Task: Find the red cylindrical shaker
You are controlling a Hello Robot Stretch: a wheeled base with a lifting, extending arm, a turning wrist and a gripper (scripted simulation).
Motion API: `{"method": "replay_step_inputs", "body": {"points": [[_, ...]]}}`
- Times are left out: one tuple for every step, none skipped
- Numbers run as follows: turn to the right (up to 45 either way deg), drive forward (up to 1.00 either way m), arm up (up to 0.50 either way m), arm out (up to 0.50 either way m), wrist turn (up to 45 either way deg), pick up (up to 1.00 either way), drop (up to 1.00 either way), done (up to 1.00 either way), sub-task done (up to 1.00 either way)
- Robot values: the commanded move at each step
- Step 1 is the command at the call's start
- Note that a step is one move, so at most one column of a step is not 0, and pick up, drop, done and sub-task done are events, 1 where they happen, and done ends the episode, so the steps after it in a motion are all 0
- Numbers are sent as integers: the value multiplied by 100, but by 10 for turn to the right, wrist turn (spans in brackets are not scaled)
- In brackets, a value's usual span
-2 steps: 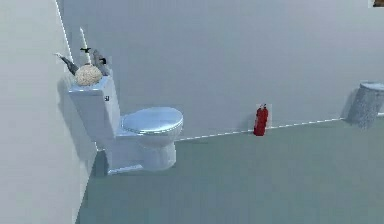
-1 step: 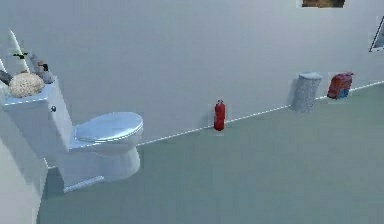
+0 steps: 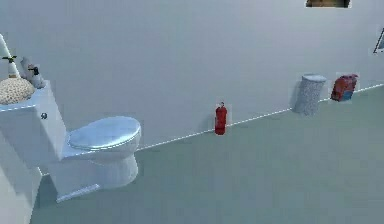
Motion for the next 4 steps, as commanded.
{"method": "replay_step_inputs", "body": {"points": [[210, 0, 0, 0, 0, 0, 0, 0, 0], [30, 0, 0, 0, 0, 0, 0, 0, 0], [0, 55, 0, 0, 0, 0, 0, 0, 0], [240, 0, 0, 0, 0, 0, 0, 0, 0]]}}
